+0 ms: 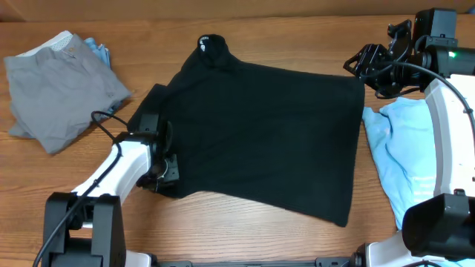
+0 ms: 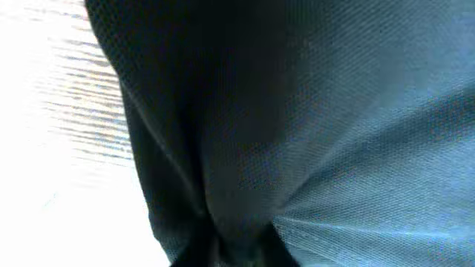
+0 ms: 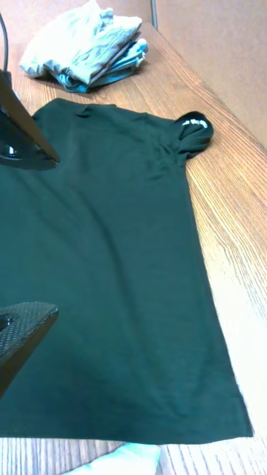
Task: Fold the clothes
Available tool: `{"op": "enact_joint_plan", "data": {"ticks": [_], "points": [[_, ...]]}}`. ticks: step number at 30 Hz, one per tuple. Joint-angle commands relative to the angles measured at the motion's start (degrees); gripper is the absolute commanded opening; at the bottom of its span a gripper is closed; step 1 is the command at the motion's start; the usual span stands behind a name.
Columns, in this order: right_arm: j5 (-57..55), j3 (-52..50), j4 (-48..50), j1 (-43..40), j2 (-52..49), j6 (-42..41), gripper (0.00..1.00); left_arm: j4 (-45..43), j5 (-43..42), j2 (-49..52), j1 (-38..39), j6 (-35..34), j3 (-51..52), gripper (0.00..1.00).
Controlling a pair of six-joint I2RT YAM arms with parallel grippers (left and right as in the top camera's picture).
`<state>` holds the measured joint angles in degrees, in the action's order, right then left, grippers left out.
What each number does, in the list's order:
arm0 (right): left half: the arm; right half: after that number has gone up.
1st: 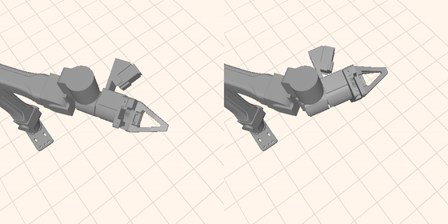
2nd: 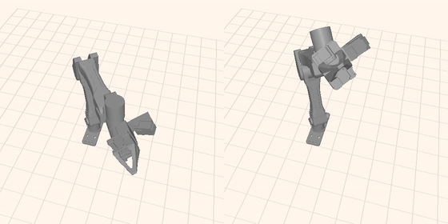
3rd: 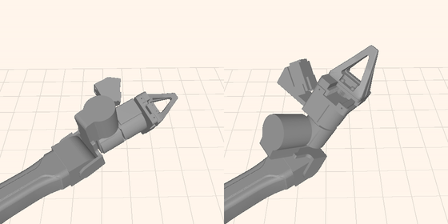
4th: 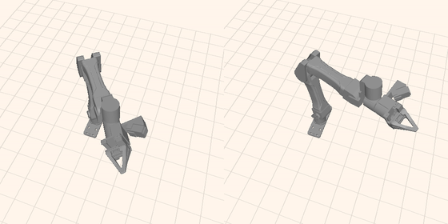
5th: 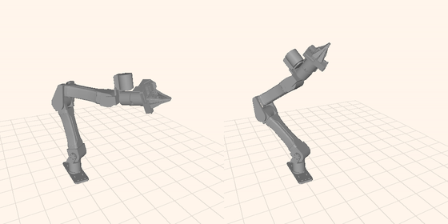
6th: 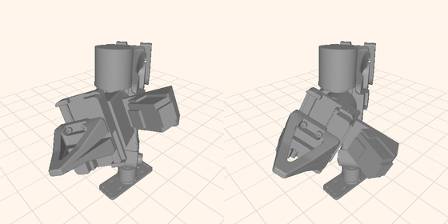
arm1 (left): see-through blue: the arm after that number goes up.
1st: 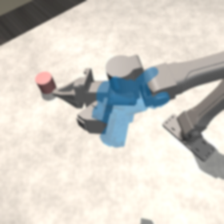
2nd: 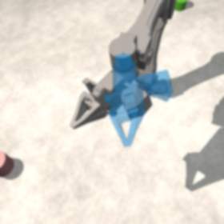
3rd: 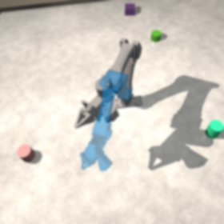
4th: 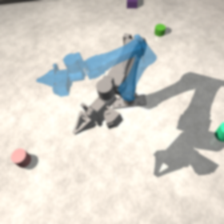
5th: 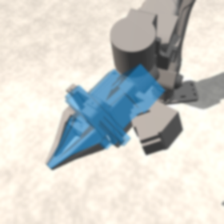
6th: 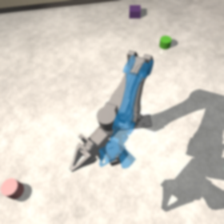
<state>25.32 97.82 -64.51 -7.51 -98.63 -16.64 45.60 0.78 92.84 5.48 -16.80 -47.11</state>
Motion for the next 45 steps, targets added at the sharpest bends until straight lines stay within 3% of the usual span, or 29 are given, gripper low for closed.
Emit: {"op": "enact_joint_plan", "data": {"ticks": [1,4,11,13,14,17,24,36,45], "points": [[0.4,0.5,0.1,0.0,0.5,0.6,0.61,2.9,-1.9,3.5,-0.4,-5.5,3.9,0.04],[0.3,0.5,0.2,0.0,0.5,0.6,0.61,6.8,-3.0,3.5,-2.8,-8.7,3.8,0.04],[0.2,0.5,0.6,0.0,0.5,0.6,0.61,12.3,-10.3,3.5,-7.6,-8.4,3.7,0.06],[0.2,0.5,0.7,0.0,0.5,0.6,0.62,12.9,-10.5,3.5,-7.8,-7.6,3.6,0.54],[0.2,0.5,0.7,0.0,0.5,0.6,0.62,13.1,-10.8,3.5,-7.8,-7.1,3.3,0.66],[0.2,0.5,0.7,0.0,0.5,0.6,0.63,14.6,-11.1,3.5,-7.8,-5.8,0.9,0.81],[0.2,0.5,0.2,0.0,0.5,0.6,0.64,20.5,-11.2,3.5,-7.6,-2.9,-7.8,0.82],[-2.0,0.5,-0.4,0.0,0.5,0.6,0.66,26.2,-12.8,1.9,-1.9,-0.9,-8.3,0.68],[-1.9,0.5,-0.8,0.0,0.5,0.6,0.67,26.1,-9.0,-7.6,5.3,-9.3,-5.2,0.69]]}}
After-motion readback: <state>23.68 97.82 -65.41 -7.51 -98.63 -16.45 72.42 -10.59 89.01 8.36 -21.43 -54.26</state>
